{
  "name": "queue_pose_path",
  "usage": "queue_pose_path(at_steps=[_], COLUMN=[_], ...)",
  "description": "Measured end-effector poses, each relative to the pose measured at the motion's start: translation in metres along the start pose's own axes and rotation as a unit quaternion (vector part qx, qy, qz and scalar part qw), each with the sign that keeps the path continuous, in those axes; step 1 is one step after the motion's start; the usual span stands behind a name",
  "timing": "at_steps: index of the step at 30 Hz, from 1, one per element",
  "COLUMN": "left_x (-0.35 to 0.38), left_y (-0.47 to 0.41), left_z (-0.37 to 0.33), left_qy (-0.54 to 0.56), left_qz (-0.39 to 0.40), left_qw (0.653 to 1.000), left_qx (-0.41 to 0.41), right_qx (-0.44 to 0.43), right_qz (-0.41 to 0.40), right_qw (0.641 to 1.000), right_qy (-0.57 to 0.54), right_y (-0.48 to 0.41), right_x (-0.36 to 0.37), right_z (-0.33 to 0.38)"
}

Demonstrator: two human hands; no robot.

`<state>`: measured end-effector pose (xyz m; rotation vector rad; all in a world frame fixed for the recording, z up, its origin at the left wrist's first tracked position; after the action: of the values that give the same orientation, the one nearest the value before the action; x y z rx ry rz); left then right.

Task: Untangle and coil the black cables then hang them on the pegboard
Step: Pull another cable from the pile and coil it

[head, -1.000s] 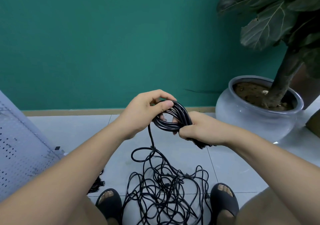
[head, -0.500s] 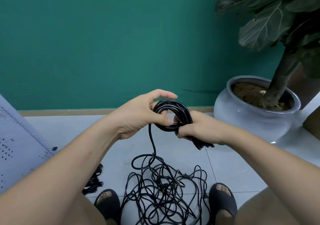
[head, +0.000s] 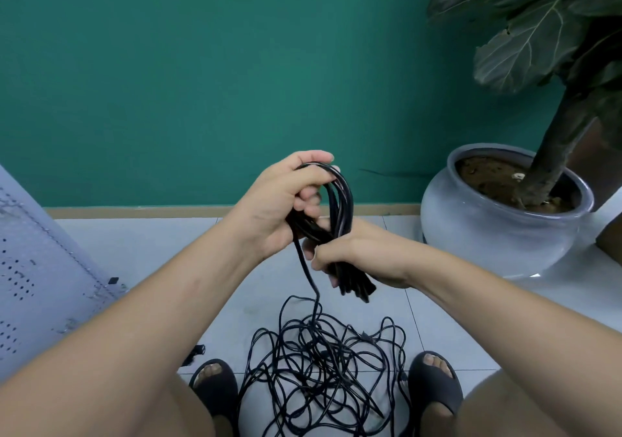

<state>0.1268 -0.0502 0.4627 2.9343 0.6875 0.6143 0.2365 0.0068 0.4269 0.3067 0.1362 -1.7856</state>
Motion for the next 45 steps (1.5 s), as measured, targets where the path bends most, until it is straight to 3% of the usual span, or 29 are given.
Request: queue_pose_path(at_steps=[4, 7, 10, 18, 23, 26, 29, 34, 37, 41, 45], left_x=[0.001, -0.001, -0.006, -0.011, -0.023, -0.022, -0.011, 0.000, 0.003, 0.010, 0.028], left_y=[0.004, 0.002, -0.004, -0.015, -0.023, -0.022, -0.016, -0.010, -0.008, 0.007, 0.023], left_z=[-0.004, -0.015, -0.022, -0.010, 0.015, 0.043, 0.077, 0.125, 0.146, 0.166, 0.158], left_qy=[0.017, 0.002, -0.012, 0.039, -0.079, -0.205, -0.307, -0.334, -0.351, -0.439, -0.505], left_qz=[0.035, 0.045, 0.049, 0.055, 0.033, 0.029, 0.081, 0.121, 0.115, 0.144, 0.170], left_qw=[0.996, 0.996, 0.997, 0.998, 0.996, 0.978, 0.947, 0.930, 0.922, 0.876, 0.838], left_qx=[-0.081, -0.078, -0.051, 0.014, 0.006, -0.021, -0.049, -0.095, -0.115, -0.140, -0.118], right_qx=[-0.010, -0.030, -0.034, -0.014, -0.060, -0.089, -0.111, -0.146, -0.151, -0.138, -0.133], right_qz=[0.039, 0.057, 0.062, -0.067, -0.134, -0.169, -0.202, -0.282, -0.369, -0.491, -0.517], right_qw=[0.999, 0.997, 0.997, 0.998, 0.988, 0.976, 0.962, 0.927, 0.901, 0.854, 0.844], right_qy=[0.032, 0.036, -0.030, -0.017, -0.056, -0.107, -0.145, -0.199, -0.170, -0.098, -0.047], right_y=[-0.003, -0.008, -0.010, -0.009, -0.004, 0.002, 0.007, 0.007, 0.010, 0.020, 0.021], right_x=[0.011, 0.013, 0.014, -0.008, -0.028, -0.041, -0.051, -0.065, -0.077, -0.092, -0.106], right_z=[0.004, 0.010, 0.009, 0.005, 0.011, 0.021, 0.029, 0.035, 0.033, 0.030, 0.023])
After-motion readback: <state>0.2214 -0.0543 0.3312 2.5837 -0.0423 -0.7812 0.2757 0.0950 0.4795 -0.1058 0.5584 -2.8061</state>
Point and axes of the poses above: each hand's wrist, its own y-axis away from the middle knuckle, its own x-axis out of the palm, z = x × y, the point moved 5 cm from there along -y, towards the middle knuckle, and after that the axes turned 3 degrees about -x, right-handed, at the moved point
